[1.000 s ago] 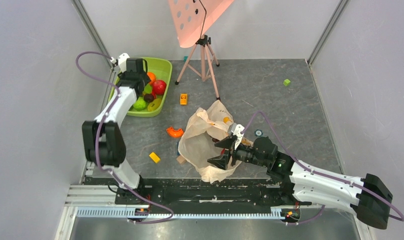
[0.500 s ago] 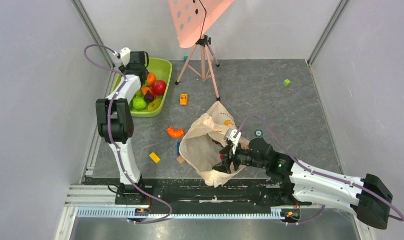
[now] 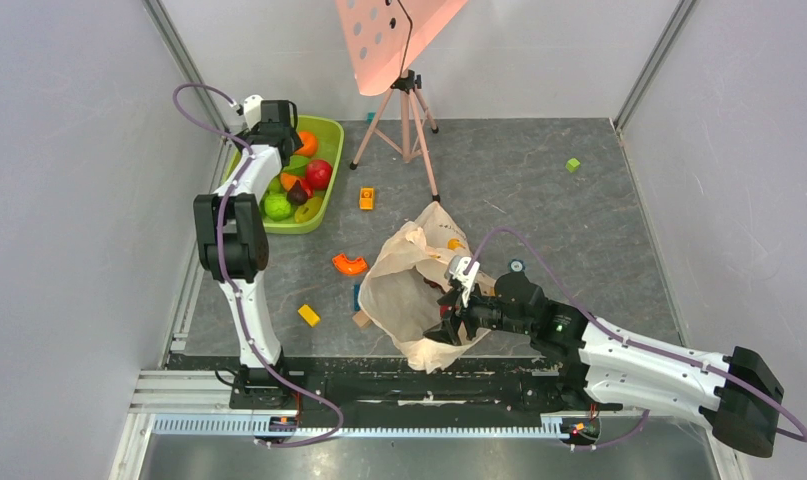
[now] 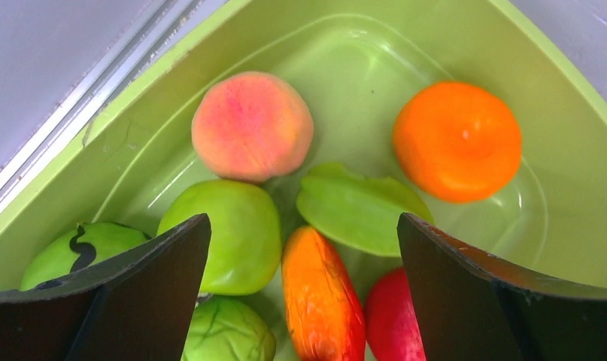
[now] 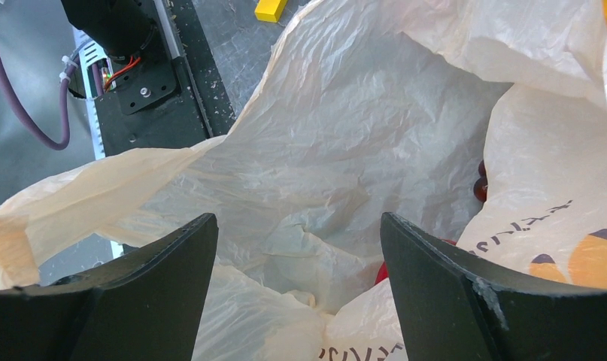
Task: Take the fake fruits out of the plastic bag
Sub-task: Place the fake fruit in the bin, then adjust the plastic bag at the center of the board.
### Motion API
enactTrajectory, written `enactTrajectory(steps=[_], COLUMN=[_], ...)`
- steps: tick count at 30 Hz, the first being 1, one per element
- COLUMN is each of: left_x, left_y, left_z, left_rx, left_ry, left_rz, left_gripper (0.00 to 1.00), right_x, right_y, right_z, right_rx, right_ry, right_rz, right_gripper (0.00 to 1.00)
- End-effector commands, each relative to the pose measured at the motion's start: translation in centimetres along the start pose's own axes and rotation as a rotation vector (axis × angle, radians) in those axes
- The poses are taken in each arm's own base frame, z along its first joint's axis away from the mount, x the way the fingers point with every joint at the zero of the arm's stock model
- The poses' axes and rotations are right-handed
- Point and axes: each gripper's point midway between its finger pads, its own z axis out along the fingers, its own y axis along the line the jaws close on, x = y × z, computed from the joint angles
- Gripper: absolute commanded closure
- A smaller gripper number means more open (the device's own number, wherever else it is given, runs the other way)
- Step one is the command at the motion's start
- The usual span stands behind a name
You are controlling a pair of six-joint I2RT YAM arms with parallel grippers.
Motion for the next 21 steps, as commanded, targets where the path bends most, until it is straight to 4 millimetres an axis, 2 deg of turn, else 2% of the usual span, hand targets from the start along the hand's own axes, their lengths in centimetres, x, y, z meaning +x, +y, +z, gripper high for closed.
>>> enactTrajectory(steps=[1,4,6,10,12,15,17,19,21], left_x=[-5.5,-3.6,-3.3,-2.4,-1.9,0.1,1.7,3.3,5.6], left_y=[-0.5,-1.2,-1.6,-1.4,-1.1,-0.6,-0.1,0.9,1.8], left_z=[-6.2,-9.6,-11.9,-18.0,-21.5,-26.4,-29.5,-32.5,-34.6], left_rx=[0.126,0.255,0.356,0.475,0.543,0.642,0.706,0.769,0.821], left_ry=[-0.037,0.042,0.046,0.036,0.019,0.006,0.002,-0.002,0.015], left_rz=[-0.138,-0.281,-0.357,-0.383,-0.381,-0.336,-0.293,-0.247,-0.21], left_gripper=[0.0,0.0,0.0,0.0,0.02,0.04,0.07,0.09,0.12], right_x=[-3.1,-3.9,-4.7,-5.6,-5.4,-5.5,-6.4,-7.7,-9.4], right_y=[0.5,0.1,0.3,0.5,-0.2,-2.5,-3.9,-4.3,-3.9], right_z=[-0.7,-1.5,-1.8,-1.9,-1.6,-1.9,-2.7,-3.6,-4.5], right_rx=[-0.008,0.018,0.012,0.008,0.047,0.183,0.278,0.32,0.319], right_ry=[-0.026,0.021,0.024,-0.003,0.007,0.021,-0.009,-0.055,-0.105], right_rz=[-0.085,-0.142,-0.162,-0.152,-0.137,-0.132,-0.102,-0.093,-0.094], right_gripper=[0.2,0.26,0.29,0.43,0.49,0.63,0.62,0.54,0.42])
